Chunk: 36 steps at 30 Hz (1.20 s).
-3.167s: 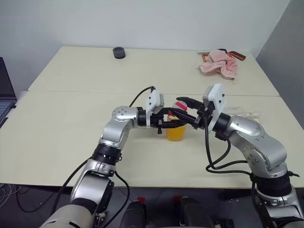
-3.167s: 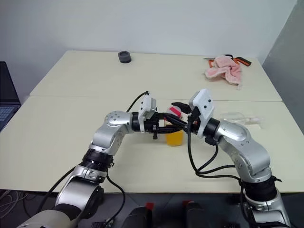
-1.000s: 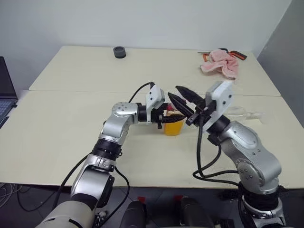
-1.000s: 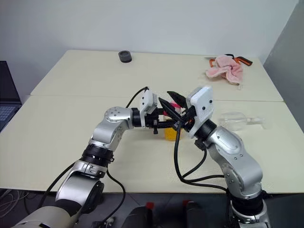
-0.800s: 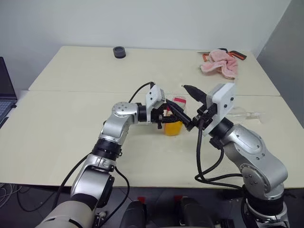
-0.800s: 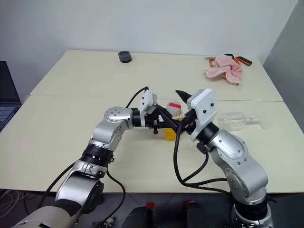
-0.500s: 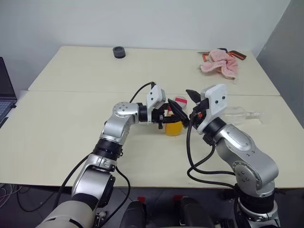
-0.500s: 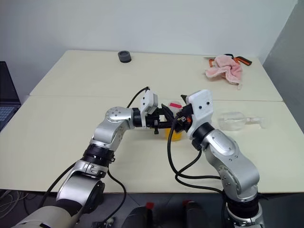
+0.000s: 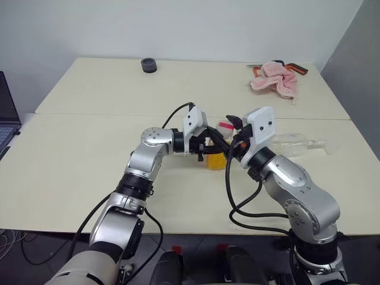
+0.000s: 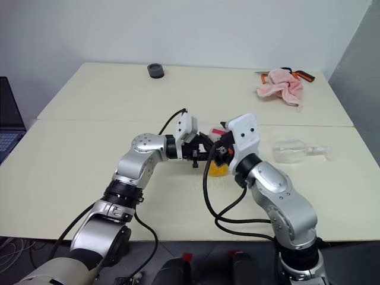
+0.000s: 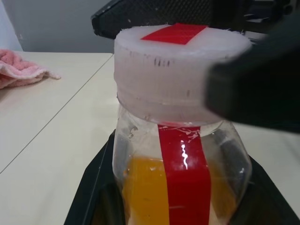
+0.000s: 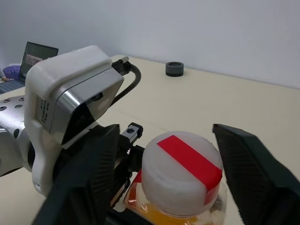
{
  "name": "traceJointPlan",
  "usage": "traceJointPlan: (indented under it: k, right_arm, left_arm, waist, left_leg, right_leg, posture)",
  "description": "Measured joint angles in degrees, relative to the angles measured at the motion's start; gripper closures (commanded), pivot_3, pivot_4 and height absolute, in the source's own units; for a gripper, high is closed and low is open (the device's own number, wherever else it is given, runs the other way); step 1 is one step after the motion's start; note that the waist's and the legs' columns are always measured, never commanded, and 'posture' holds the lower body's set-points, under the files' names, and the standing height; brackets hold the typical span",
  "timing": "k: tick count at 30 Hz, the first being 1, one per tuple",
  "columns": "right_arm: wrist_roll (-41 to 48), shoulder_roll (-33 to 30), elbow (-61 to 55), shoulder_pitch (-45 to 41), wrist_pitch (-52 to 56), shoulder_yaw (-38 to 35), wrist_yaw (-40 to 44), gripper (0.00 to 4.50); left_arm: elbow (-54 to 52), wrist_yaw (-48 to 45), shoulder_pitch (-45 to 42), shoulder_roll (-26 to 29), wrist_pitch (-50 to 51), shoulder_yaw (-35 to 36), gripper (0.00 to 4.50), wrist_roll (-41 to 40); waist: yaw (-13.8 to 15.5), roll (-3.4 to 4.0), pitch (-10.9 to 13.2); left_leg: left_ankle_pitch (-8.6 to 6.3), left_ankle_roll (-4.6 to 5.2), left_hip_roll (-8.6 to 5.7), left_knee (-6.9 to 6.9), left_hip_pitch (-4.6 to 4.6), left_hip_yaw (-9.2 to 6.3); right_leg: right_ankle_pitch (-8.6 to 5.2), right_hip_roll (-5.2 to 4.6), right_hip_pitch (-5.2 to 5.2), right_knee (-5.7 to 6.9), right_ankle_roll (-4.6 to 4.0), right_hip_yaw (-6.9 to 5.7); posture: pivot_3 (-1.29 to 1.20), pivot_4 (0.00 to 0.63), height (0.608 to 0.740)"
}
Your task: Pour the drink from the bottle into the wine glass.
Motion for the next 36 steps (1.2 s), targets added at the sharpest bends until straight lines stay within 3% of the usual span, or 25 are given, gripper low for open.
traceJointPlan:
  k: [2, 12, 20, 25, 32, 36]
  right_arm:
    - [0.0, 0.0, 0.2, -0.1, -0.1, -0.1, 0.1, 2.67]
    - [-0.9, -2.8, 4.3, -0.9, -6.8, 0.9, 6.3, 2.67]
    - [5.8, -14.4, 23.3, -11.8, -18.7, -1.3, 37.8, 2.67]
    - [8.3, -16.3, 30.7, -15.8, -18.9, -1.9, 47.1, 2.67]
    - [8.3, -16.0, 26.5, -11.8, -18.5, -2.9, 44.1, 0.19]
    - [9.4, -15.9, 17.1, -6.5, -15.7, -7.6, 36.0, 0.18]
  left_arm:
    - [0.0, 0.0, 0.0, 0.0, 0.0, 0.0, 2.71, 0.0]
    - [0.0, -0.1, 0.0, 0.2, -0.1, 0.8, 2.71, -0.2]
    - [-0.8, -4.2, 0.1, 1.5, 1.4, 1.3, 2.71, -2.3]
    - [-0.8, -5.7, 0.0, 1.9, 1.6, 0.9, 2.71, -2.3]
    - [-0.8, -3.8, -1.0, 0.5, 1.6, 0.8, 2.71, -2.3]
    - [-1.1, -1.6, -1.2, -0.1, 1.4, 0.9, 2.71, -2.2]
  waist:
    - [0.0, 0.0, 0.0]
    - [0.0, 0.0, 0.0]
    - [-0.1, 0.02, 0.0]
    - [0.0, 0.03, 0.0]
    - [0.2, 0.03, 0.0]
    - [0.2, 0.03, 0.0]
  left_leg:
    - [0.0, 0.0, 0.0, 0.0, 0.0, 0.0]
    - [0.0, 0.0, 0.0, 0.0, 0.01, 0.01]
    - [0.0, 0.01, 0.0, 0.0, 0.02, 0.03]
    - [0.0, 0.01, 0.01, -0.01, 0.01, 0.03]
    - [0.0, 0.0, -0.01, 0.03, -0.03, 0.02]
    - [0.0, 0.0, 0.0, 0.02, -0.03, 0.01]
  right_leg:
    - [0.0, 0.0, 0.0, 0.0, 0.0, 0.0]
    - [0.0, 0.0, 0.0, 0.0, 0.0, 0.0]
    - [0.0, 0.01, 0.01, -0.01, 0.0, -0.02]
    - [0.01, 0.0, 0.01, -0.02, -0.01, -0.02]
    - [0.01, -0.04, 0.01, -0.01, -0.01, -0.01]
    - [0.0, -0.05, -0.01, 0.0, -0.01, -0.01]
  posture:
    - [0.0, 0.15, 0.74]
    - [0.0, 0.15, 0.74]
    - [0.0, 0.15, 0.74]
    - [0.0, 0.15, 0.74]
    - [0.0, 0.15, 0.74]
    - [0.0, 0.15, 0.74]
